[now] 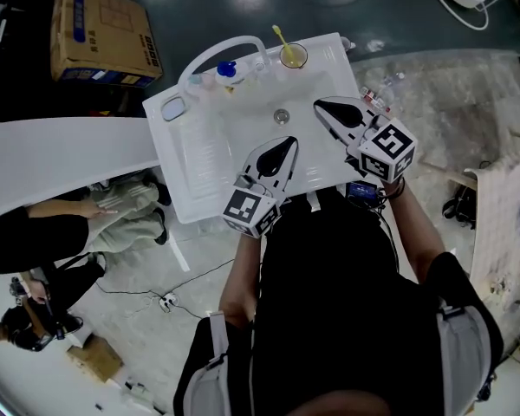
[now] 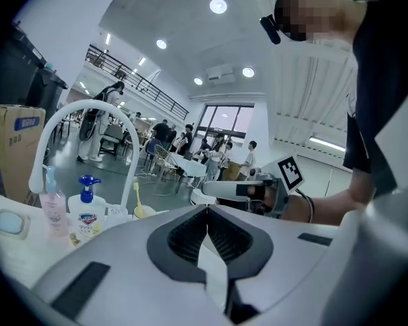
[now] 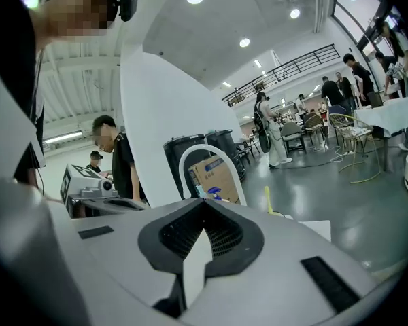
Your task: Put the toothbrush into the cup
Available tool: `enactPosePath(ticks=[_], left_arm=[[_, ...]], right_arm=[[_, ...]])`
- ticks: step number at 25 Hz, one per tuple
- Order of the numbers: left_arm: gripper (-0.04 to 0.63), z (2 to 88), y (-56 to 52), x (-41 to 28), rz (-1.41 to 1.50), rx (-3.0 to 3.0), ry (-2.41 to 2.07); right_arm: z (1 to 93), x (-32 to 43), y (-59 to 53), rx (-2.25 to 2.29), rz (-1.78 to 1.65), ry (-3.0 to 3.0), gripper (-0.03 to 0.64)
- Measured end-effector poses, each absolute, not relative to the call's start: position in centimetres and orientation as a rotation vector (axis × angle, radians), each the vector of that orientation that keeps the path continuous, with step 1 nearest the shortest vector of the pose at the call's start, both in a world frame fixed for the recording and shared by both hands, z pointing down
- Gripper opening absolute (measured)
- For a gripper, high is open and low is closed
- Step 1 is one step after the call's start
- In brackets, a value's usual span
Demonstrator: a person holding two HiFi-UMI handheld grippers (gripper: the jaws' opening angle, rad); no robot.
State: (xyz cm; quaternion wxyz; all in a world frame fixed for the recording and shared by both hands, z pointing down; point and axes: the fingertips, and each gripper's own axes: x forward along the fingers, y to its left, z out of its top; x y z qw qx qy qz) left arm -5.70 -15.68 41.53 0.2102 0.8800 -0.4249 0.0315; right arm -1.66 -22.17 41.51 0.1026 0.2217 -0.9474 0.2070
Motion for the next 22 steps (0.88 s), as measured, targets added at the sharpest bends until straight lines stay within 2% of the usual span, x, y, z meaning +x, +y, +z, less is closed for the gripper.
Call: enactPosePath(ticks=[8,22], left_arm=[[0.012,39.3,-14.8,-5.5,0.075,2.490,-1.210],[0.012,38.6,-12.0,-3.9,0.072,2.477,-1.243]], right_arm=[[39.6,-0.6,-17.0,0.404,0.568,-2.887,0.015],[38.7,0.1,-12.5,0.306,0.516,-2.907,0.015]])
